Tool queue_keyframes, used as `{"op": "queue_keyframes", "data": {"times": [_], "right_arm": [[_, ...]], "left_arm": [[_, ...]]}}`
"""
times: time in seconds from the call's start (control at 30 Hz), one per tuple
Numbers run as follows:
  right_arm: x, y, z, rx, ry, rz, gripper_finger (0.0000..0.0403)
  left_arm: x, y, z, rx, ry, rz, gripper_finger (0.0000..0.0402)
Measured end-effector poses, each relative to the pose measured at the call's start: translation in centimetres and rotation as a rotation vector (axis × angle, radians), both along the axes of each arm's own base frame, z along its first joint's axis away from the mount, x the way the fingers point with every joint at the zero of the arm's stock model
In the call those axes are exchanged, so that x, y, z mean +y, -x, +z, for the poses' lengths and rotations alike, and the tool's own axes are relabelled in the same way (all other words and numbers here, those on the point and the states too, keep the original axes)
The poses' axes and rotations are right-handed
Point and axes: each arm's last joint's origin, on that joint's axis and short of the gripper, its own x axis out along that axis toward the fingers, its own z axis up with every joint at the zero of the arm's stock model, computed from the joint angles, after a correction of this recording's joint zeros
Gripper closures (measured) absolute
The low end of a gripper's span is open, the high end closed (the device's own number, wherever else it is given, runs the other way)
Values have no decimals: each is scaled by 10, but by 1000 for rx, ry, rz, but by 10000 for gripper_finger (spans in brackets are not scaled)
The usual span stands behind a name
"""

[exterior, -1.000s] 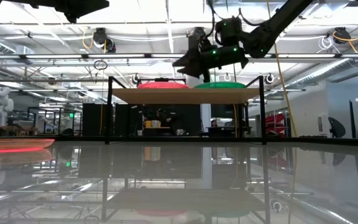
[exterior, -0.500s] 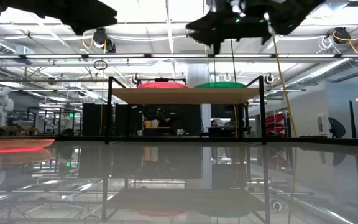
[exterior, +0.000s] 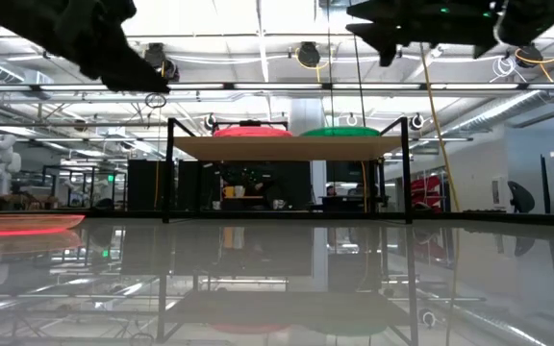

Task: Place and stack plates onto a shelf
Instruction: Stack the orange plate on top of the pink plate on the shelf

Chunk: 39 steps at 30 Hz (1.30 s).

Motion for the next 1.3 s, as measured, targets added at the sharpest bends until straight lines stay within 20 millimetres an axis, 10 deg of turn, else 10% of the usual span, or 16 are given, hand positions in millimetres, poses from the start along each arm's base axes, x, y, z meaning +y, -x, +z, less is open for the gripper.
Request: {"op": "queue_keyframes", "data": {"times": [0.37,0.9,1.3], "right_arm": [[26,30,-39,27,40,-43,247],[32,29,-41,36,30,-26,247],[31,29,-43,55,22,-48,247]], "left_arm": [[-15,15,-14,282,74,-75,216],[-55,-5,-57,836,349,61,216],[-101,-13,-74,951,209,294,216]]}}
